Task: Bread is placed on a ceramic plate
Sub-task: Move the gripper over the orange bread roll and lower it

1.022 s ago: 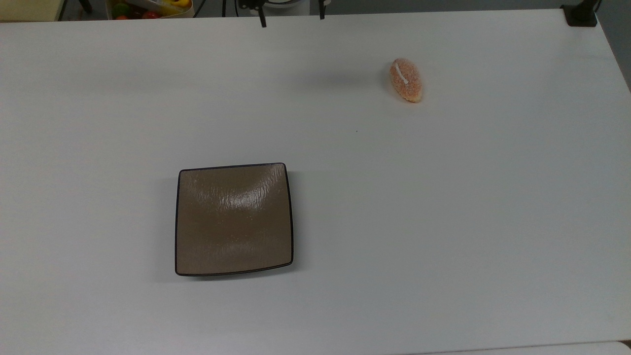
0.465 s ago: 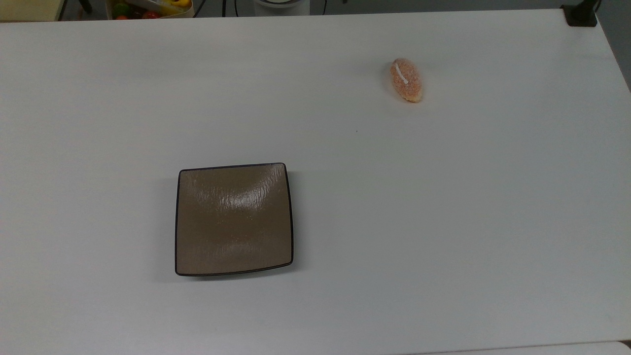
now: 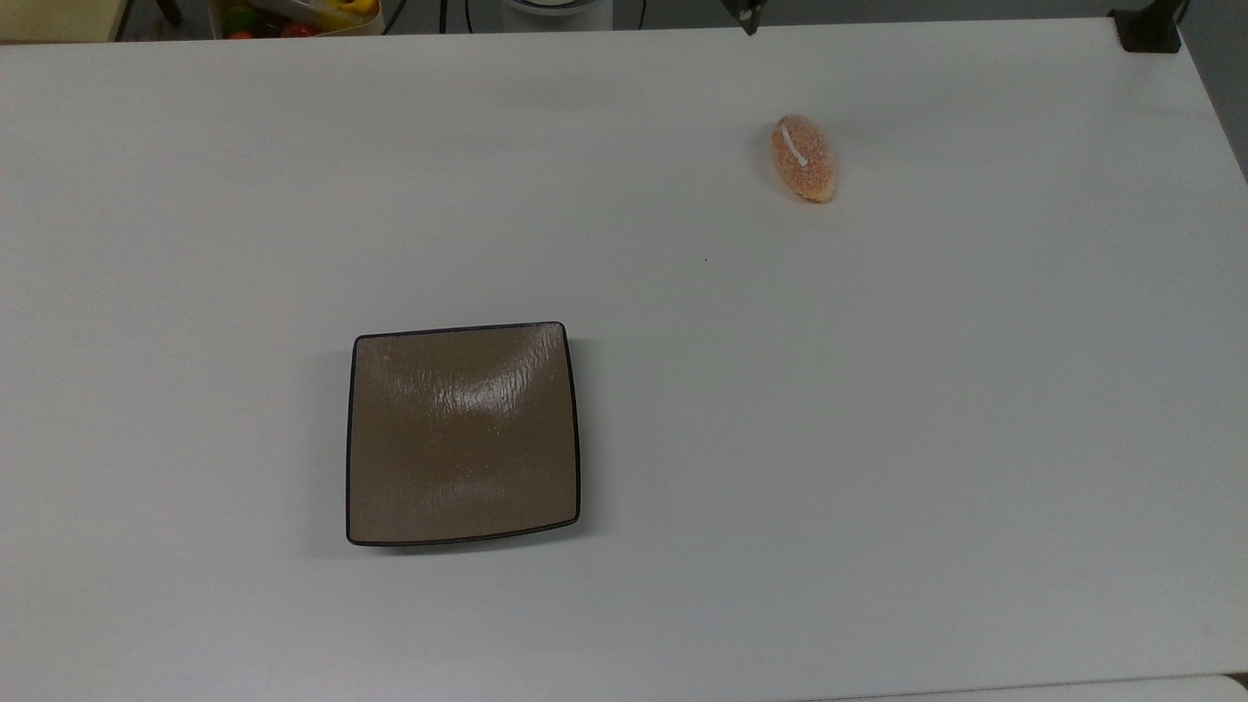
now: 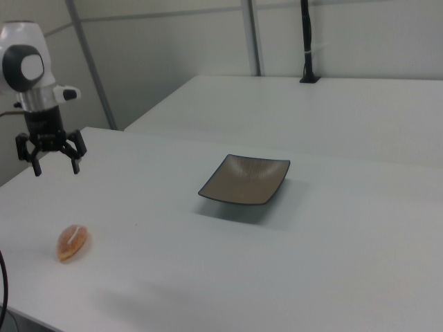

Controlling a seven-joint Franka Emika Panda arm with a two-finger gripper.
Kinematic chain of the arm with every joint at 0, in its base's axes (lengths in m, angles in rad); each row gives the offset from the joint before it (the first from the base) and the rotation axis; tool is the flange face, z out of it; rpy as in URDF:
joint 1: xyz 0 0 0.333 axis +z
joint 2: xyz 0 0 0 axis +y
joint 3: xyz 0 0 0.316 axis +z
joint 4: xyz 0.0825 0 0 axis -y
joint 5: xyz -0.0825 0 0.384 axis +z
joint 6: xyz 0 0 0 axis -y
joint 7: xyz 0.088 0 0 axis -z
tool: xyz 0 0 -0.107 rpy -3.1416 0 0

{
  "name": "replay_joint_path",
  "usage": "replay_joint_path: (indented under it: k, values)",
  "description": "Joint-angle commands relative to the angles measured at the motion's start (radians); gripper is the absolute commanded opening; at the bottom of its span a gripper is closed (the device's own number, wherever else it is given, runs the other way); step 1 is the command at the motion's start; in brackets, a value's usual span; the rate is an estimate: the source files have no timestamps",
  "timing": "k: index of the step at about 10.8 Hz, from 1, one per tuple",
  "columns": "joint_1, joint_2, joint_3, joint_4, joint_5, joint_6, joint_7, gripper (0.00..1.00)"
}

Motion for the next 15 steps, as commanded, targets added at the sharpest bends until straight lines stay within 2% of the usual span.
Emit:
replay_joint_path:
  k: [1,2,4,6,9,15]
  values:
    - [0.027,-0.006,0.002,-0.144,0.019,0.122,0.043,1.00]
    - [0.027,-0.003,0.017,-0.176,0.019,0.168,0.059,1.00]
    - [0.051,-0.001,0.022,-0.270,0.019,0.313,0.141,1.00]
    - [0.058,0.034,0.022,-0.319,0.019,0.424,0.186,1.00]
    - [0.078,0.118,0.022,-0.324,0.018,0.518,0.258,1.00]
    - [0.101,0.216,0.037,-0.319,-0.020,0.595,0.261,1.00]
